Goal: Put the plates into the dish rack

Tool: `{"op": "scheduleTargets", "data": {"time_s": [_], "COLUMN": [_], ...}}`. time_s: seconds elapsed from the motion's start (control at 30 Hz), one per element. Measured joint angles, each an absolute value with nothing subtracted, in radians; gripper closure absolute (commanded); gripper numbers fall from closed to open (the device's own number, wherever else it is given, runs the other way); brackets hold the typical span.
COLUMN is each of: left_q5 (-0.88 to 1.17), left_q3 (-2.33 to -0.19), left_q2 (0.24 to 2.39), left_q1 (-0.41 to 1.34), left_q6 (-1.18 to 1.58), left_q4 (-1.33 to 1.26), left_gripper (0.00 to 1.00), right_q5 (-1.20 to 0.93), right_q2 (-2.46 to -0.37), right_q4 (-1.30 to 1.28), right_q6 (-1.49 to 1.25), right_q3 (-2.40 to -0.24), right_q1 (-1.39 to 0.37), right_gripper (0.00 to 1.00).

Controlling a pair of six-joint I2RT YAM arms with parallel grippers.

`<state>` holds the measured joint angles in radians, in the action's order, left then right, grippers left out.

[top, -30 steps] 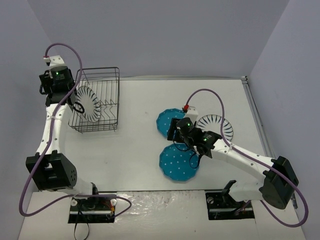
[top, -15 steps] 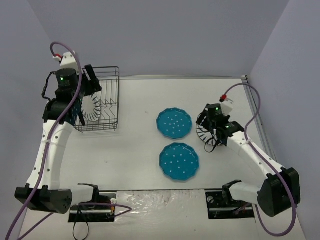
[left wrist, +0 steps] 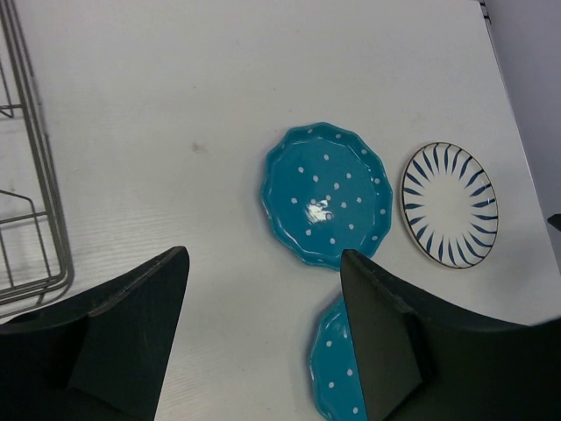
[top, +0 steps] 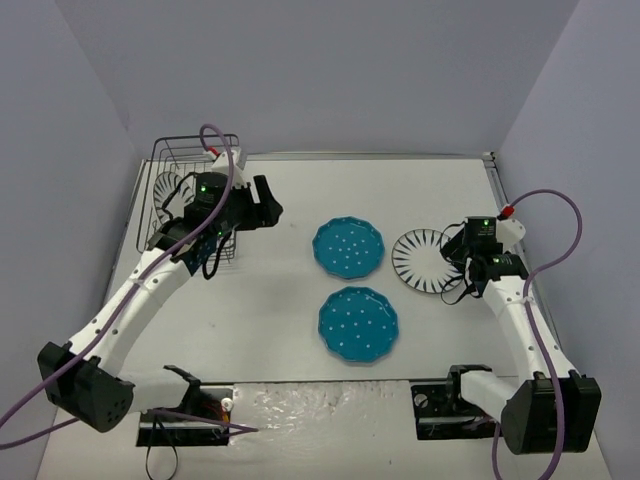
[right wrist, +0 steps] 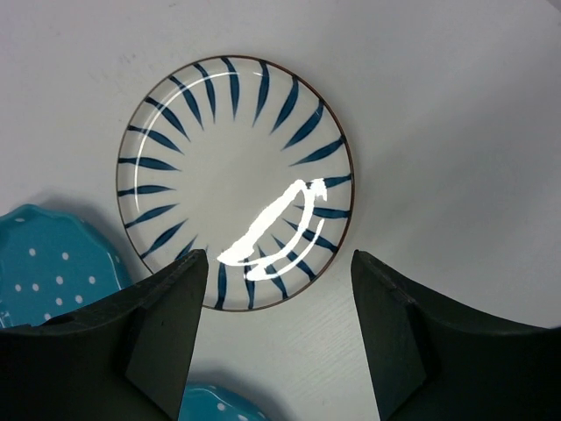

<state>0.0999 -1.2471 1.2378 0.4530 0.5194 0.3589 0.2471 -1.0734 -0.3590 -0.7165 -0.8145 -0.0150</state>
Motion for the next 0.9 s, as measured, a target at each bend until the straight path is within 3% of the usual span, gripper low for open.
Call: {"op": "scheduleTargets", "data": {"time_s": [0.33, 0.9], "left_q5": [0.116, 0.128], "left_q3": [-1.233, -1.232], "left_q2": [1.354, 1.417], "left_q1": [0.541, 0.556], "left_q6": [0.545, 0.551], "left_q4": [0.261, 0.218], "left_gripper": [0.33, 0.32], "right_q5": [0.178, -0.097], "right_q2": [-1.084, -1.175], "right_q4": [-0.345, -0.057], "right_q6": [-0.715, -0.715], "right_q3": [-0.710, -0.497], "right_q1": [0.110, 0.262], "right_gripper": [0.36, 0.37]}}
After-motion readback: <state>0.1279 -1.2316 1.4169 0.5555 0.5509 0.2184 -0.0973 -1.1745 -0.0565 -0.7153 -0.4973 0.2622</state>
